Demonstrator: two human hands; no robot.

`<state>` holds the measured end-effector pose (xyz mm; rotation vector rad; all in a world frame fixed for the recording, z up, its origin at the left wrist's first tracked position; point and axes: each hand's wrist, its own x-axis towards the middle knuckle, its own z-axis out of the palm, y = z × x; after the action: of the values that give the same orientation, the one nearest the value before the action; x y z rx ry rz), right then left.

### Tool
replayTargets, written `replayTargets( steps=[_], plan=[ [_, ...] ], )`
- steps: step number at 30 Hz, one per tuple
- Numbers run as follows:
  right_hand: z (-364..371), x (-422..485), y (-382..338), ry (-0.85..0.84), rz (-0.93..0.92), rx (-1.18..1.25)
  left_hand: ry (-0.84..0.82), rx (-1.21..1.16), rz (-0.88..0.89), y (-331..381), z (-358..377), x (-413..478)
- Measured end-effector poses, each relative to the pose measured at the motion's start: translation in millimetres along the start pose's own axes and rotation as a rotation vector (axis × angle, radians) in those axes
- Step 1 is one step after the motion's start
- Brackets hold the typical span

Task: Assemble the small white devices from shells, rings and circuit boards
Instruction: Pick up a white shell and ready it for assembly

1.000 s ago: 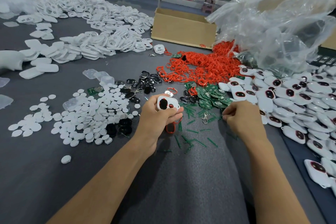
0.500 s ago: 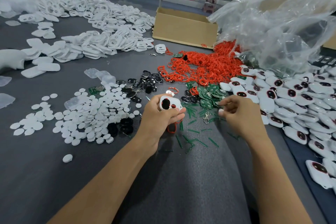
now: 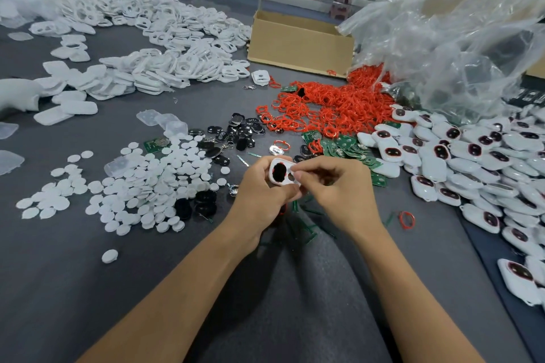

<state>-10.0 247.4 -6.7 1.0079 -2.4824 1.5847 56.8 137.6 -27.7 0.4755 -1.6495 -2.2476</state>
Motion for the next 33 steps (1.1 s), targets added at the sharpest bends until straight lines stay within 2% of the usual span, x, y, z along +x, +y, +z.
replayTargets(
  steps=[6, 11, 22, 28, 33],
  plan=[
    [9, 1, 1, 0.016, 0.082, 0.046, 0.012, 0.113, 0.039, -2, 0, -1],
    [13, 0, 1, 0.036, 0.061, -0.054, 0.033, 0.196, 0.072, -4, 0, 0],
    [6, 3, 5, 0.043, -0.006, -0.178, 0.032, 0.209, 0.09, -2, 2, 0],
    [6, 4, 7, 0.09, 0.067, -0.123, 0.002, 0.139, 0.058, -4, 2, 0],
    [6, 2, 5, 0.094, 0.029, -0.19, 0.007, 0.156, 0.059, -3, 3, 0]
  ],
)
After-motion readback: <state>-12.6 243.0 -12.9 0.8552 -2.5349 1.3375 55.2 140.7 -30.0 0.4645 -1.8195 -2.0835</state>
